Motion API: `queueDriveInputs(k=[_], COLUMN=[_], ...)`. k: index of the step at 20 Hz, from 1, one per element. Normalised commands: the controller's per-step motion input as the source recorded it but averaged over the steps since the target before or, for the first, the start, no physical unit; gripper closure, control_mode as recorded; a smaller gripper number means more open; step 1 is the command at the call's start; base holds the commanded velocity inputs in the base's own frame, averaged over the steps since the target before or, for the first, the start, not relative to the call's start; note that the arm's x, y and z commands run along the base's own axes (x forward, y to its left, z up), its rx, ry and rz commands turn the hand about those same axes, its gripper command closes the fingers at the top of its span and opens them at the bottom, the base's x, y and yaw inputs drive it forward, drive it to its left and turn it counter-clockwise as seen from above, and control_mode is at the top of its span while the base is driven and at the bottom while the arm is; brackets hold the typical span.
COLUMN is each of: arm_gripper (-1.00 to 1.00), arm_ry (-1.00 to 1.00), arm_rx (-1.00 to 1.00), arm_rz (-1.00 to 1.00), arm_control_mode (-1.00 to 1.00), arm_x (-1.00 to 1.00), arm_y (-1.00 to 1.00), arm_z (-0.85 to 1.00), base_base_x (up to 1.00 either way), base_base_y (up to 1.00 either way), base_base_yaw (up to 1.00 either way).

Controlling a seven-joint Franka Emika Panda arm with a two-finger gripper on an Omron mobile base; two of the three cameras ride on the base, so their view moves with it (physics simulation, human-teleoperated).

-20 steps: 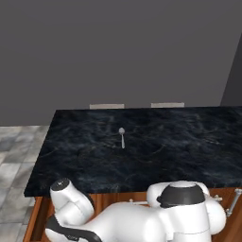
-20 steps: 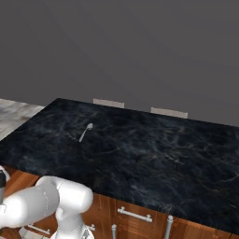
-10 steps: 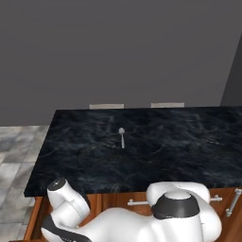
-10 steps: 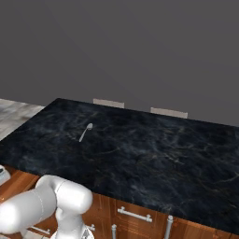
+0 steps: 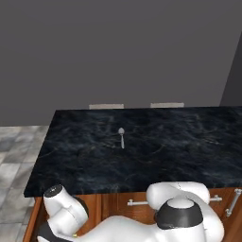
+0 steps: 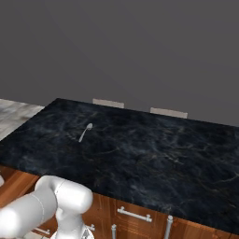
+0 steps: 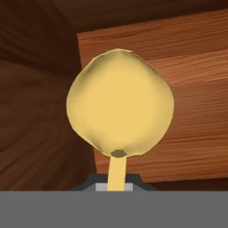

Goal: Organize the utensils by type. Pick up the wooden spoons from the counter and place them in the open cabinet. Then pick up the metallic utensils from the counter and place them in the open drawer.

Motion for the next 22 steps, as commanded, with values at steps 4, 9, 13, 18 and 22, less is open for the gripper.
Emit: queueDriveInputs(k=[4, 9, 13, 18, 22], arm_gripper=[1.00, 1.00, 1.00, 1.00, 1.00], arm_ry=[0.00, 0.00, 0.00, -0.13, -0.11], arm_rx=[0.00, 0.00, -0.01, 0.00, -0.04], arm_rz=[0.02, 0.01, 0.00, 0.00, 0.00], arm_control_mode=[-1.00, -1.00, -1.00, -1.00, -1.00], arm_x=[-0.74, -0.63, -0.45, -0.03, 0.07], arm_y=[0.25, 0.23, 0.27, 0.16, 0.06], arm_z=[-0.46, -0.46, -0.40, -0.04, 0.24], base_base_x=[0.00, 0.00, 0.00, 0.00, 0.00], base_base_y=[0.00, 0.00, 0.00, 0.00, 0.00], base_base_yaw=[0.00, 0.00, 0.00, 0.00, 0.00])
